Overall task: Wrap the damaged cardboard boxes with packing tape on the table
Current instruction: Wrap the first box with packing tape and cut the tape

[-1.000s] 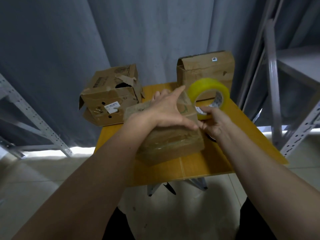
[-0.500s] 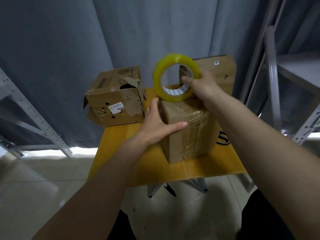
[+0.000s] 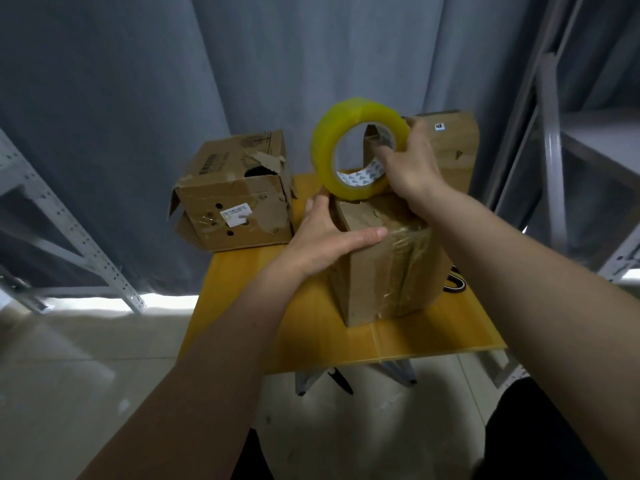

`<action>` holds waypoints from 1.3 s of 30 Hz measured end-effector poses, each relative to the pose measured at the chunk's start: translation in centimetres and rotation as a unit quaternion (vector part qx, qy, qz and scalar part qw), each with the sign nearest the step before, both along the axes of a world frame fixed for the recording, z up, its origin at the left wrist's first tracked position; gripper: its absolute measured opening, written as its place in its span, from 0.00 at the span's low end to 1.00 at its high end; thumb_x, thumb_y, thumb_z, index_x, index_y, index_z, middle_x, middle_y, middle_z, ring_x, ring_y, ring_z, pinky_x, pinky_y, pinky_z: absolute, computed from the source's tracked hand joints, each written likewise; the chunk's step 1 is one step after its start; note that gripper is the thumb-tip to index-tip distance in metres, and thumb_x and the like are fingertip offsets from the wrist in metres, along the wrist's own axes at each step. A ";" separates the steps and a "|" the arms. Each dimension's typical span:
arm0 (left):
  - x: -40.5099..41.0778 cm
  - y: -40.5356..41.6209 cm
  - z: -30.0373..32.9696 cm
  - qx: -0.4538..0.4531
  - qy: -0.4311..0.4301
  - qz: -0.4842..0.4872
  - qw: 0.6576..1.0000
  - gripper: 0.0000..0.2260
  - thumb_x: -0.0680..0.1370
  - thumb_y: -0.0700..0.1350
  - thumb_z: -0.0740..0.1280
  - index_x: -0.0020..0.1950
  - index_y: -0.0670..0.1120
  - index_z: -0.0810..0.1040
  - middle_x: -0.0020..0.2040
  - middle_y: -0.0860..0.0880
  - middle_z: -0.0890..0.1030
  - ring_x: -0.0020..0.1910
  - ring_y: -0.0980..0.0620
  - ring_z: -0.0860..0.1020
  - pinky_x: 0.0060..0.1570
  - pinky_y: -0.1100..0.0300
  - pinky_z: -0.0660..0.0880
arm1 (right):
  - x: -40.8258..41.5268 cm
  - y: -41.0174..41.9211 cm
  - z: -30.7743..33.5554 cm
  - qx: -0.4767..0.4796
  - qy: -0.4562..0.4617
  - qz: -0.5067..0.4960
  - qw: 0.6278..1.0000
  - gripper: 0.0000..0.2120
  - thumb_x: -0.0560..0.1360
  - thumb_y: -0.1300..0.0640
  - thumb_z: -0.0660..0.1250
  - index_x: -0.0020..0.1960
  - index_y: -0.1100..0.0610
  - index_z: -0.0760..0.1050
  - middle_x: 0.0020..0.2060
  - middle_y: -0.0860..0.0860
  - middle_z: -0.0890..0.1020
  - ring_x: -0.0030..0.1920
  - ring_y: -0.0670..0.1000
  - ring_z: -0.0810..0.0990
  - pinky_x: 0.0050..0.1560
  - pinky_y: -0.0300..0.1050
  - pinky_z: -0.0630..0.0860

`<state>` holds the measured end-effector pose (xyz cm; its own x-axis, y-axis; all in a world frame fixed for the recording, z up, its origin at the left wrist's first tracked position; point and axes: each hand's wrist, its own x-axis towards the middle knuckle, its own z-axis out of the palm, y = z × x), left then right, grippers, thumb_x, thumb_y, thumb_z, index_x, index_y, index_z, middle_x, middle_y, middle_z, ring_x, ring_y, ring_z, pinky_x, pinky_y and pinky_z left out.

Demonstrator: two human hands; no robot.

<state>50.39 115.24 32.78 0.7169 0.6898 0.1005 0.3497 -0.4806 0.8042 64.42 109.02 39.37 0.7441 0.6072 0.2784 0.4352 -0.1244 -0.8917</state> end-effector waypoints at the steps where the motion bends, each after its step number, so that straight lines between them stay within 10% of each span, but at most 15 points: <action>1: 0.0 0.0 0.0 0.000 -0.001 -0.002 1.000 0.52 0.64 0.67 0.74 0.79 0.50 0.52 0.76 0.50 0.57 0.75 0.49 0.58 0.61 0.61 0.58 | 0.0 0.0 0.0 0.011 0.001 -0.004 1.000 0.25 0.79 0.54 0.64 0.72 0.58 0.59 0.64 0.56 0.73 0.65 0.55 0.73 0.66 0.50 0.69; 18: -0.9 0.4 0.5 -0.026 0.006 -0.028 0.999 0.59 0.56 0.71 0.71 0.80 0.54 0.47 0.79 0.53 0.51 0.77 0.51 0.54 0.64 0.61 0.54 | 3.7 -2.3 0.3 0.021 -0.090 -0.100 0.991 0.14 0.79 0.51 0.64 0.61 0.58 0.68 0.49 0.49 0.72 0.51 0.50 0.72 0.49 0.46 0.69; 26: -1.1 -0.5 0.6 -0.022 -0.011 -0.060 0.998 0.49 0.60 0.70 0.69 0.77 0.65 0.49 0.79 0.54 0.50 0.77 0.51 0.54 0.70 0.54 0.57 | 3.4 -3.0 0.3 -0.033 0.029 -0.057 0.997 0.17 0.72 0.53 0.73 0.57 0.59 0.77 0.52 0.56 0.82 0.52 0.55 0.81 0.55 0.53 0.79; 32: -1.3 -0.8 2.5 0.166 0.127 -0.062 0.976 0.45 0.70 0.73 0.59 0.80 0.53 0.51 0.80 0.53 0.41 0.78 0.54 0.40 0.74 0.51 0.44 | 2.4 -2.7 0.5 -0.004 0.020 -0.055 0.998 0.07 0.77 0.53 0.67 0.50 0.55 0.78 0.48 0.56 0.81 0.51 0.57 0.81 0.56 0.56 0.77; 39: 1.0 -1.1 5.5 0.323 0.342 -0.091 0.878 0.46 0.70 0.78 0.50 0.77 0.47 0.63 0.77 0.48 0.63 0.77 0.47 0.57 0.76 0.46 0.48 | 2.3 -2.9 0.5 -0.006 0.033 -0.052 0.998 0.10 0.77 0.52 0.67 0.54 0.58 0.78 0.48 0.54 0.81 0.51 0.56 0.80 0.57 0.56 0.77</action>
